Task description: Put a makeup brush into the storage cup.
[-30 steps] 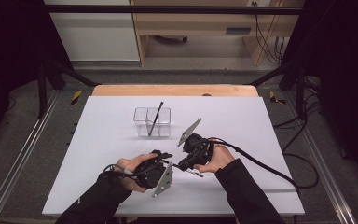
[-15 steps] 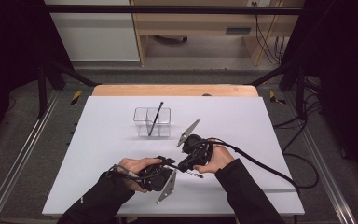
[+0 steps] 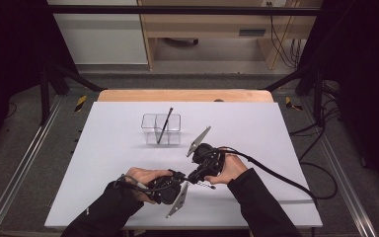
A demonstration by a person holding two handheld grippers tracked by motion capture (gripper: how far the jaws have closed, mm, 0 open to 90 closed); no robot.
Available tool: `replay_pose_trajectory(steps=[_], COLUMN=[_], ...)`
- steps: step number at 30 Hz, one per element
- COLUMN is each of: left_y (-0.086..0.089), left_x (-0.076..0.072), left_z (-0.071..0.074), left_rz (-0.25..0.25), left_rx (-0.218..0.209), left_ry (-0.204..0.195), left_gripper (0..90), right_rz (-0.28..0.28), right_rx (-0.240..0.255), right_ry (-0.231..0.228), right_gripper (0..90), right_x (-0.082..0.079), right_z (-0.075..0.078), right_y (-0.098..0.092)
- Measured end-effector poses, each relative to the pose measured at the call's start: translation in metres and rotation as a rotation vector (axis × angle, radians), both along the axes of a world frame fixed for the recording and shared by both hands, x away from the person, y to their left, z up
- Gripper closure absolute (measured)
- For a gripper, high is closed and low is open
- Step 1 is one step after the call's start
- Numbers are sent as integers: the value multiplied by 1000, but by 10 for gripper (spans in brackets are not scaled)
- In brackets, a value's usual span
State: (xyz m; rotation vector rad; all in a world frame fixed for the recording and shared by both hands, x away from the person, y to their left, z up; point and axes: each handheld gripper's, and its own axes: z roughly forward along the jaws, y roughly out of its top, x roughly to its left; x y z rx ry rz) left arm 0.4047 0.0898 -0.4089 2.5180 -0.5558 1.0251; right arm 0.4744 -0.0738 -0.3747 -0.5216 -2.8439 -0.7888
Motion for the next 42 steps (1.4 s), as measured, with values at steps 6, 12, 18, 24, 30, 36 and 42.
replay_pose_trajectory(steps=[6, 12, 18, 24, 30, 36, 42], left_y=[0, 2, 7, 20, 34, 41, 44], left_x=[-1, -1, 1, 5, 8, 11, 13], left_z=[0, 0, 0, -2, -3, -2, -5], left_rz=[-9, -2, 23, 79, 143, 202, 245], left_rx=[17, 13, 4, -29, -93, -143, -185], left_ry=[2, 7, 12, 39, 86, 132, 174], left_gripper=[825, 827, 828, 828, 828, 828, 828], right_rz=[7, 10, -10, -65, -119, -170, -197], right_rx=[-3, 7, 55, 111, 158, 205, 236], right_ry=[9, 0, -72, -156, -199, -247, -281], right_gripper=[843, 840, 784, 698, 626, 495, 406], right_x=[0, -1, -2, -3, -3, -5, -9], right_z=[-2, -3, 3, 12, 15, 15, 15], right_y=[1, 1, -4, -17, -27, -36, -43])
